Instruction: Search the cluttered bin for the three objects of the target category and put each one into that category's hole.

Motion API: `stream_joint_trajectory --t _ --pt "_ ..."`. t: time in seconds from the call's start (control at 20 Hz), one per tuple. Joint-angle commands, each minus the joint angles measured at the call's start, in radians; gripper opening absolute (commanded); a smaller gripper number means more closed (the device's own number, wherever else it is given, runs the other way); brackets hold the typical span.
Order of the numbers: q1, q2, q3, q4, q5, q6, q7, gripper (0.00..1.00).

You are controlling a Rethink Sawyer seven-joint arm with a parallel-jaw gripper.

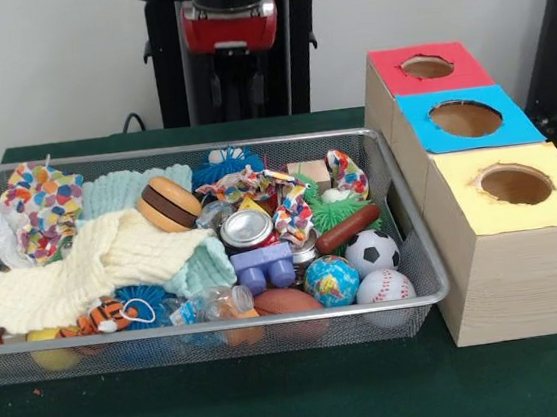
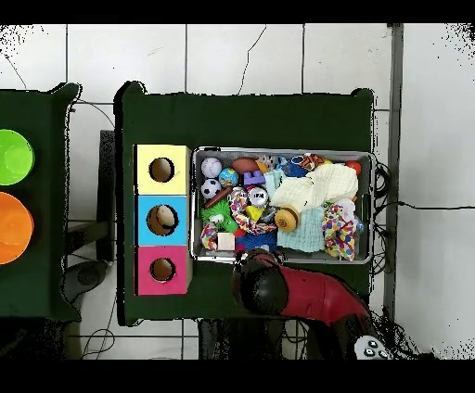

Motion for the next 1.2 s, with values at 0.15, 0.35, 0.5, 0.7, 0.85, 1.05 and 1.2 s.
stream_joint_trajectory --t 0.15,0.35,0.5,0.7,0.85,1.05,1.2 --pt "-0.055 0.201 0.144 -0.214 -0.146 -0.052 -0.060 1.00" --pt "-0.069 0.279 0.156 -0.259 -0.205 -0.117 -0.039 1.00" --pt "-0.072 0.331 0.163 -0.300 -0.237 -0.141 -0.026 1.00" --pt "-0.049 0.378 0.158 -0.348 -0.271 -0.156 -0.002 1.00" --pt "-0.029 0.406 0.150 -0.382 -0.277 -0.172 0.023 1.00" --pt "0.001 0.441 0.133 -0.418 -0.274 -0.169 0.045 1.00" --pt "0.022 0.442 0.116 -0.423 -0.274 -0.160 0.058 1.00"
